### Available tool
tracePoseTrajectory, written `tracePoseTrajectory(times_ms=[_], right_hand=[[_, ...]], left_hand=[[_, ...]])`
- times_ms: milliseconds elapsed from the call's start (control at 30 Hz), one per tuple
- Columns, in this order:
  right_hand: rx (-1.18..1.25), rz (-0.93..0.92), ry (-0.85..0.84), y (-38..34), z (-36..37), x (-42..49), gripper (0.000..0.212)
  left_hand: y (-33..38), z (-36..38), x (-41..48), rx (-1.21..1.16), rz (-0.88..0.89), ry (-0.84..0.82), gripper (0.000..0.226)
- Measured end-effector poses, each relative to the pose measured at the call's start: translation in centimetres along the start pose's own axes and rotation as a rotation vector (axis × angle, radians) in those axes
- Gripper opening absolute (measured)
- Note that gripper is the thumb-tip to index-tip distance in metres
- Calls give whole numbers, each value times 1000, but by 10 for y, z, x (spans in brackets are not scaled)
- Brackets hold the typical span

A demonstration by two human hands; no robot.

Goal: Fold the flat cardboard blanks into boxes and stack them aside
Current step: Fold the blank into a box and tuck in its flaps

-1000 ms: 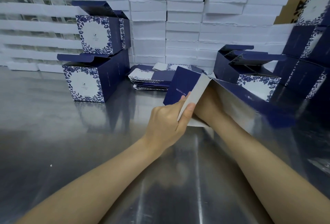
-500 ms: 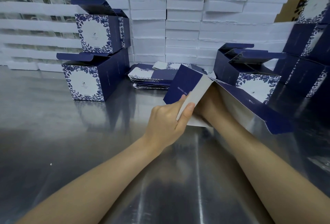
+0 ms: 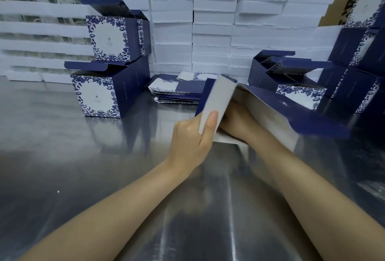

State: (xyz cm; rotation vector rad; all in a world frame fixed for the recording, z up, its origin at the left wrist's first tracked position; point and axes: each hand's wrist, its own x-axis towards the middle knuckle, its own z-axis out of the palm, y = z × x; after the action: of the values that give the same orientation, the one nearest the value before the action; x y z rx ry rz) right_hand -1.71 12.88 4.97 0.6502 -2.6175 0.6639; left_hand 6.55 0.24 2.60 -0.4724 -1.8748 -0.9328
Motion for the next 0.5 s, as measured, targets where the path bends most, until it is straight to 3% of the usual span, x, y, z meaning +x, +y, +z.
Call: tracePoseTrajectory(times_ms=[100,200,267,333,400,500], right_hand=[[113,-10,-395,-8,-19,9,33],[222,-69,-609,-22,-48,11,21],[373,-156,-485,-28,-67,11,20],[689,-211,-214,-31,-82,8,24],[835,-264,71,-30,-90,7,29],[498,-320,336,-22,-94,7,49]], left_hand=[[-15,-2,4,-28,-177,27,42],[-33,-2,4,-8,-272,56,40],[-42,-2,3,-14,-316,52,39],[-47,-2,3,-39,-354,52,41],[-48,-2,4,-52,-367,56,39],[-45,-5,5,-37,-366,70,34]])
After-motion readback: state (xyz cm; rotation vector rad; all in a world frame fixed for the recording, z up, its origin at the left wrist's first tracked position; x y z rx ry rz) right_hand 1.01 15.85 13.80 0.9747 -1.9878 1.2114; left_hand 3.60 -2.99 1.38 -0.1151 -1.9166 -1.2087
